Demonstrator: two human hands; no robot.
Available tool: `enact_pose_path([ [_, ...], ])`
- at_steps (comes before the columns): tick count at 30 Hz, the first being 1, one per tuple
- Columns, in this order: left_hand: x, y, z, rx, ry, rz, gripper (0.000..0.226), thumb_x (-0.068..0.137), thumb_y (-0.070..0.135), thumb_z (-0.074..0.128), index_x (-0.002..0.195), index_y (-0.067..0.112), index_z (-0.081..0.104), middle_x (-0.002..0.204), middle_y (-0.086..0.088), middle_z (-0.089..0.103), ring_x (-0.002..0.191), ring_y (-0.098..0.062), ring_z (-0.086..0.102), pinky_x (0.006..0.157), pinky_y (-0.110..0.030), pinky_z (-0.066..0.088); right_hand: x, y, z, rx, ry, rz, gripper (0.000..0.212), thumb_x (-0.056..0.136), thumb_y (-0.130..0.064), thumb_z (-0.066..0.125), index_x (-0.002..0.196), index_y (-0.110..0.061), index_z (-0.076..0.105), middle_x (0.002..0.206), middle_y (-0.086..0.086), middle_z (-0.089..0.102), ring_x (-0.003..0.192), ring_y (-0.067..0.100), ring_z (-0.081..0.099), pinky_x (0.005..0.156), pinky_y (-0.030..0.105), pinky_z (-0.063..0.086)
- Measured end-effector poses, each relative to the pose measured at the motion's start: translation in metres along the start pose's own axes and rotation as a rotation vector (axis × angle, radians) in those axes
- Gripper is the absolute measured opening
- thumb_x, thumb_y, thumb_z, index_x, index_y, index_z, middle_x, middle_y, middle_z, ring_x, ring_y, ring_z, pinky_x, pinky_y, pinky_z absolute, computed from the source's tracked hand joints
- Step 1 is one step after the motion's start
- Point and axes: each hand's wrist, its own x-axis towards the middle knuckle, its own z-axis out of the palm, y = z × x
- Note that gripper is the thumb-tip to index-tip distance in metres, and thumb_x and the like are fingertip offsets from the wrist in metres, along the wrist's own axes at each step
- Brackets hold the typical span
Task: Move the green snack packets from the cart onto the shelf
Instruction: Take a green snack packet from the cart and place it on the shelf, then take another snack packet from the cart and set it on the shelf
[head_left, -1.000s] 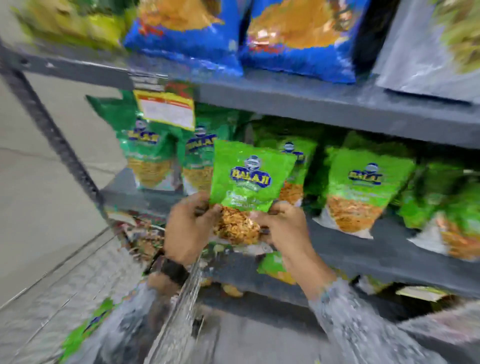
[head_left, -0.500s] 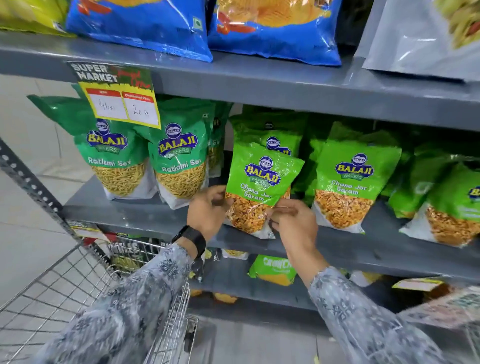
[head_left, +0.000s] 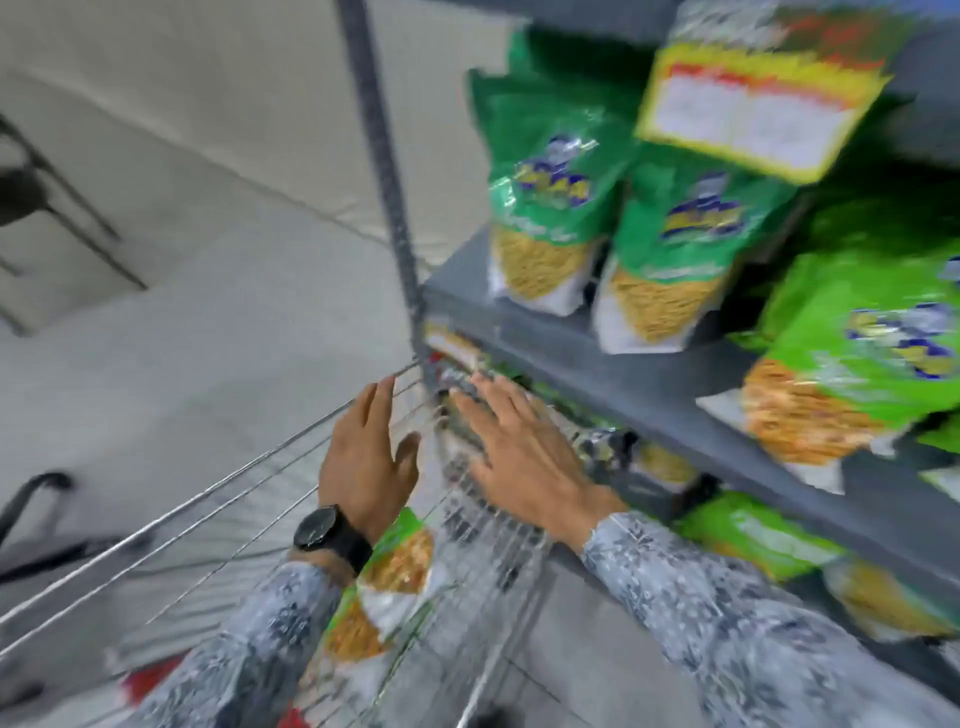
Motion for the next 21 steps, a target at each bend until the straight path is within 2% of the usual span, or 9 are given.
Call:
enact_pose_path([
  [3,-0.027,-0.083,0.019,0.033,-0.178,-0.287,0.072,0.092,0.031,0.064,0.158,0.018,0.036,0.149,-0.013,0.053,0.133,-0.036,0.055,0.105,-0.043,0.047,0.035,-0.029,0.072,0.102,-0.358,0.078,0.086,0.083,-0.030,0.066,0.158,-0.025,0.026,0.164,0.009,0.032,0.151,0.033,0.032,0.118,0.052,0.038],
  [5,-0.047,-0.127,0.041,0.005,-0.285,-0.484,0.066,0.092,0.035,0.063,0.154,0.019,0.043,0.144,-0.015,0.059,0.129,-0.036,0.060,0.103,-0.043,0.049,0.051,-0.041,0.120,0.197,-0.545,0.140,0.074,0.081,-0.032,0.067,0.149,-0.020,0.041,0.153,0.012,0.047,0.141,0.036,0.045,0.110,0.053,0.045],
  [8,-0.065,-0.166,0.078,-0.015,-0.387,-0.715,0.053,0.094,0.040,0.060,0.143,0.021,0.056,0.140,-0.011,0.066,0.130,-0.032,0.062,0.102,-0.036,0.048,0.064,-0.047,0.178,0.302,-0.670,0.209,0.033,0.085,-0.030,0.065,0.114,-0.013,0.065,0.126,0.018,0.069,0.119,0.037,0.065,0.097,0.042,0.055],
  [10,-0.071,-0.184,0.105,-0.062,-0.472,-0.808,0.053,0.098,0.042,0.055,0.144,0.017,0.057,0.152,-0.010,0.056,0.140,-0.030,0.054,0.111,-0.033,0.042,0.069,-0.046,0.217,0.312,-0.736,0.266,0.034,0.088,-0.027,0.067,0.116,-0.009,0.070,0.122,0.020,0.072,0.114,0.037,0.068,0.093,0.039,0.056],
  [12,-0.072,-0.193,0.126,-0.130,-0.471,-0.916,0.054,0.100,0.043,0.052,0.143,0.012,0.059,0.155,-0.010,0.053,0.143,-0.029,0.049,0.114,-0.030,0.037,0.071,-0.043,0.247,0.300,-0.746,0.366,0.037,0.091,-0.027,0.067,0.118,-0.003,0.070,0.121,0.022,0.072,0.113,0.038,0.069,0.091,0.041,0.055],
  [14,-0.072,-0.204,0.148,-0.225,-0.404,-1.027,0.058,0.095,0.046,0.061,0.142,0.012,0.060,0.153,-0.010,0.055,0.144,-0.027,0.049,0.116,-0.029,0.035,0.075,-0.042,0.277,0.320,-0.693,0.497,0.037,0.090,-0.024,0.067,0.121,-0.003,0.067,0.124,0.022,0.070,0.114,0.038,0.067,0.093,0.042,0.057],
  [18,-0.065,-0.209,0.176,-0.348,-0.358,-1.081,0.067,0.085,0.056,0.071,0.137,0.016,0.064,0.150,-0.010,0.057,0.140,-0.029,0.053,0.115,-0.033,0.039,0.082,-0.042,0.311,0.381,-0.597,0.643,0.045,0.090,-0.027,0.072,0.127,-0.004,0.062,0.130,0.021,0.068,0.118,0.037,0.066,0.097,0.042,0.057],
  [21,-0.062,-0.209,0.184,-0.395,-0.297,-1.105,0.062,0.081,0.049,0.077,0.132,0.015,0.068,0.145,-0.011,0.061,0.135,-0.030,0.058,0.113,-0.034,0.045,0.087,-0.038,0.317,0.464,-0.531,0.760,0.044,0.085,-0.025,0.079,0.121,-0.004,0.066,0.128,0.018,0.070,0.117,0.034,0.069,0.096,0.038,0.058],
])
